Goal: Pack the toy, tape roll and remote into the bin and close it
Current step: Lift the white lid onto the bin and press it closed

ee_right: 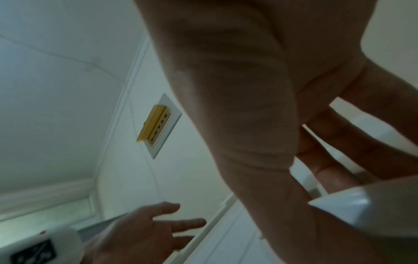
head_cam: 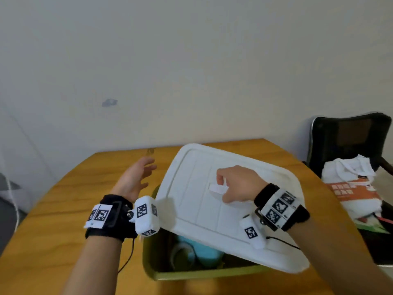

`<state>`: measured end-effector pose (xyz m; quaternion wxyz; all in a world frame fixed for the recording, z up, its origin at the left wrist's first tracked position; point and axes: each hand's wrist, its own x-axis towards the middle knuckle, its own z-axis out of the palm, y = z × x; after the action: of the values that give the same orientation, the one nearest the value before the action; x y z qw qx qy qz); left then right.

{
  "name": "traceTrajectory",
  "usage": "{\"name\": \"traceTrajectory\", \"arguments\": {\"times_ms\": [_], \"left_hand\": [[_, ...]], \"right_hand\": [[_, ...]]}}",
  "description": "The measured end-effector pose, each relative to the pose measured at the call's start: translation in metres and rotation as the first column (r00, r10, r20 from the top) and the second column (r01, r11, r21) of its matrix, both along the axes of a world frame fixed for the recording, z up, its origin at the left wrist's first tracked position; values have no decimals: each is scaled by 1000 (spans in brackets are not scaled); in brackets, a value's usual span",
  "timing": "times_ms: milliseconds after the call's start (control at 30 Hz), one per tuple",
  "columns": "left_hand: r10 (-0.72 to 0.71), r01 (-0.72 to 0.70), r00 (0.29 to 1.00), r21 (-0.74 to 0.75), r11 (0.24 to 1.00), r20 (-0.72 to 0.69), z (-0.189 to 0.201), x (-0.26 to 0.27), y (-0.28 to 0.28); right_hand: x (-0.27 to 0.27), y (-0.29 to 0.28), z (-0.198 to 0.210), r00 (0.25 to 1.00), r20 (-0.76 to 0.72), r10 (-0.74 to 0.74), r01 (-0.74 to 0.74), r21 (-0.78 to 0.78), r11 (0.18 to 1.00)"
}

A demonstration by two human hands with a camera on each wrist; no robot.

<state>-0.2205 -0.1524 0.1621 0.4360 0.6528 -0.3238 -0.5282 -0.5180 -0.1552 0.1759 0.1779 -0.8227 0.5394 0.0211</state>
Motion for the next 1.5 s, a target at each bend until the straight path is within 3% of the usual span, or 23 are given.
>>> {"name": "traceTrajectory", "arguments": {"times_ms": [200, 300, 633, 800, 933, 1133, 1266, 1400, 1500], "left_hand": [[-76, 49, 988, 191, 980, 138, -30, 13, 41], [-100, 67, 990, 282, 957, 102, -56, 10, 53], [-131, 91, 983, 271, 958, 129, -73, -6, 64], [-233, 130, 927, 331, 935, 294, -72, 5, 69], [-291, 134, 824, 333, 933, 487, -67, 7, 62], [-420, 177, 719, 438, 882, 555, -56, 4, 50], [-449, 197, 712, 460, 866, 540, -57, 7, 47], [-484, 228, 688, 471, 852, 541, -53, 8, 42], [-449, 218, 693, 430, 876, 565, -49, 7, 36]], "right_hand": [[42, 16, -32, 980, -121, 160, -155, 52, 987], [50, 20, -41, 976, -115, 187, -177, 89, 980], [49, 17, -53, 992, -3, 126, -124, 170, 978], [40, 19, -62, 991, 59, 117, -124, 144, 982], [28, 19, -64, 975, 205, 87, -120, 152, 981], [1, 27, -53, 889, 430, -156, 63, 224, 973], [-23, 28, -46, 816, 494, -301, 277, 123, 953], [-58, 24, -45, 690, 454, -564, 580, 120, 806], [-82, 20, -47, 611, 258, -749, 721, 208, 661]]}}
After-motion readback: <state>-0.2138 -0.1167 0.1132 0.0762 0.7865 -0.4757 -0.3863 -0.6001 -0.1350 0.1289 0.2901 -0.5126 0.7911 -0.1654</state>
